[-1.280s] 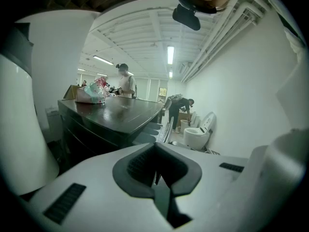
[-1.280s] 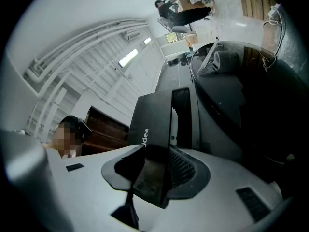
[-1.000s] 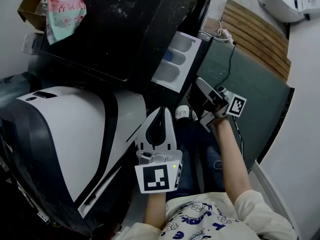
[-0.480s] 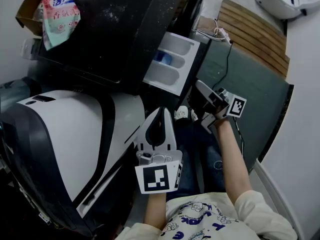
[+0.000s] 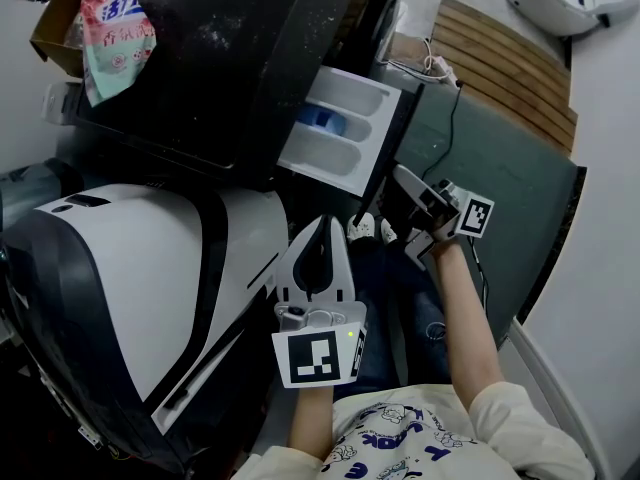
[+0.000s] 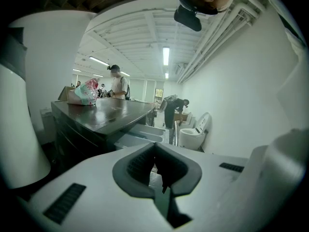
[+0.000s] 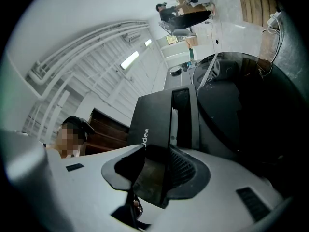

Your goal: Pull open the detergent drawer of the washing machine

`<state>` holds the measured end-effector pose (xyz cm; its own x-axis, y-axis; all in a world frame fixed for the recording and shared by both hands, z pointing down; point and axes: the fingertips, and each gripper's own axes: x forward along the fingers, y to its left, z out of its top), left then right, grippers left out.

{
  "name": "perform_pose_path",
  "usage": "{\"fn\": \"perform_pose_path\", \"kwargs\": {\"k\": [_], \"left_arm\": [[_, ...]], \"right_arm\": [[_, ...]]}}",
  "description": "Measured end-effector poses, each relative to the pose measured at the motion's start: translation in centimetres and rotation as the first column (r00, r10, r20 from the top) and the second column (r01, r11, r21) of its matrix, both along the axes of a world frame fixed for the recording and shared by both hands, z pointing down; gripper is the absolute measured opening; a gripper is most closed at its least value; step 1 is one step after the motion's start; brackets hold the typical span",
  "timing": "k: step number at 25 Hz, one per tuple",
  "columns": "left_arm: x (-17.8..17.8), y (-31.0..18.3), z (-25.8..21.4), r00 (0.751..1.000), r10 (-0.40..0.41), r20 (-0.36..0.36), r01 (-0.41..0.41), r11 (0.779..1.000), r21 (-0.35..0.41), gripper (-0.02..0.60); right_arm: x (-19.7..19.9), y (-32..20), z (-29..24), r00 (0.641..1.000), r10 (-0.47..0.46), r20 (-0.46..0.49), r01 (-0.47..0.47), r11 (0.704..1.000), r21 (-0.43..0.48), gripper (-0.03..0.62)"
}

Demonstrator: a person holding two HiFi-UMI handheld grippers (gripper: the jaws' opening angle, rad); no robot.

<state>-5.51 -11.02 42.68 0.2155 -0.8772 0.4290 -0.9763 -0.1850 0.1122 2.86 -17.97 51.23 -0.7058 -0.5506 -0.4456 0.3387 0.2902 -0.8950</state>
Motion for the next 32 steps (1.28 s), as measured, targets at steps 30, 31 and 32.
{"fn": "perform_pose_path", "kwargs": {"k": [30,31,32], "left_arm": [[0.9,-0.2,-0.4,1.0,0.004,-0.011,-0.004,1.0,0.008,0.014],[0.9,-0.3,-0.5,1.0,-0.001,-0.016,0.002,1.0,0.01,0.014],[0.9,-0.4,-0.6,1.0,-0.001,-0.016,0.002,1.0,0.01,0.014]], "right_arm": [[1.8,0.8,0.3,0.998,0.043,-0.039,-0.042,0.999,0.006,0.164],[1.8,0.9,0.3,0.997,0.045,-0.065,-0.044,0.999,0.015,0.164],[1.8,1.0,0.4,0.994,0.046,-0.097,-0.044,0.999,0.027,0.163]]}}
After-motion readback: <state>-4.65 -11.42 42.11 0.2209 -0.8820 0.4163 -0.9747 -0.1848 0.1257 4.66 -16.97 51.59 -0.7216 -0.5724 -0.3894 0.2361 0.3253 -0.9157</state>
